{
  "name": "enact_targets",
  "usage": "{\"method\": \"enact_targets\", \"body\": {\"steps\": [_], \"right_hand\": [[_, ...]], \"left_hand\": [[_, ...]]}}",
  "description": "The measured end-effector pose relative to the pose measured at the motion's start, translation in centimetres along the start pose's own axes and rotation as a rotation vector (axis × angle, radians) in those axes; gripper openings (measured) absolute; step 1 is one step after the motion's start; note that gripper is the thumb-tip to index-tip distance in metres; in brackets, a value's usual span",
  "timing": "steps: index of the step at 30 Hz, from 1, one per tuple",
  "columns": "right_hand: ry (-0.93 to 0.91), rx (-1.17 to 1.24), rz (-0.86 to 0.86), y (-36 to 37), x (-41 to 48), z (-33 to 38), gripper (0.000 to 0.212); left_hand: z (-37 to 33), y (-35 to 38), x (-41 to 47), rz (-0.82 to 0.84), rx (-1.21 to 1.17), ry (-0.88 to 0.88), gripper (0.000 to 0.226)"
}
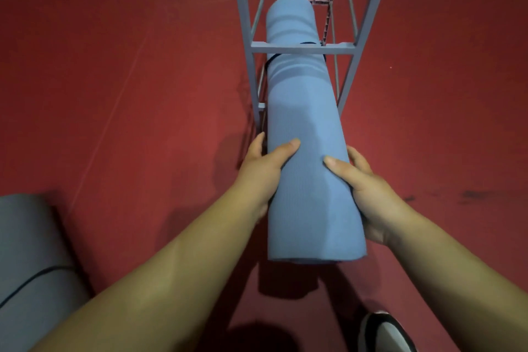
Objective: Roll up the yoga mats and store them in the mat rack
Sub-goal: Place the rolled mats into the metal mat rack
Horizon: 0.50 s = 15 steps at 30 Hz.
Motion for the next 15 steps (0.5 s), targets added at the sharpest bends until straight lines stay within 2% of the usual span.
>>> {"method": "enact_targets", "body": {"steps": [2,4,6,8,10,13,15], "right_hand": [[0.017,0.024,0.084,0.0,-1.3,-1.0,0.079],[-0.014,0.074,0.037,-0.6,-1.4,-1.3,0.103],[-0.046,0.115,-0.048,-1.1,-1.2,-1.0,0.124],[-0.102,0.106,-0.091,-0.9,-0.9,-0.2,0.12],[-0.154,0.078,-0.1,-0.3,-0.2,1.2,0.111],[-0.217,0.002,-0.107,0.7,2.2,3.8,0.068],[-0.224,-0.001,-0.095,1.3,3.9,4.9,0.049]], "left_hand": [[-0.5,0.1,0.1,-0.062,0.044,0.013,0.057],[-0.7,0.2,-0.2,-0.052,0.067,0.015,0.061],[-0.4,0.2,-0.9,0.032,0.057,0.004,0.056],[-0.1,0.4,-1.4,0.149,0.032,0.016,0.053],[-0.6,0.6,-1.2,0.209,0.004,0.06,0.055],[-2.7,0.7,1.1,0.136,0.023,0.119,0.051],[-3.9,0.6,2.6,0.06,0.029,0.119,0.048]]}}
Point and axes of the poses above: each hand's wrist, its own x-axis towards the middle knuckle, its own y-axis out of the palm, z = x × y, the point moved 8 cm from there along x, towards the middle knuckle, and after that the axes turned 2 degrees about -y, right-handed, at the moved point
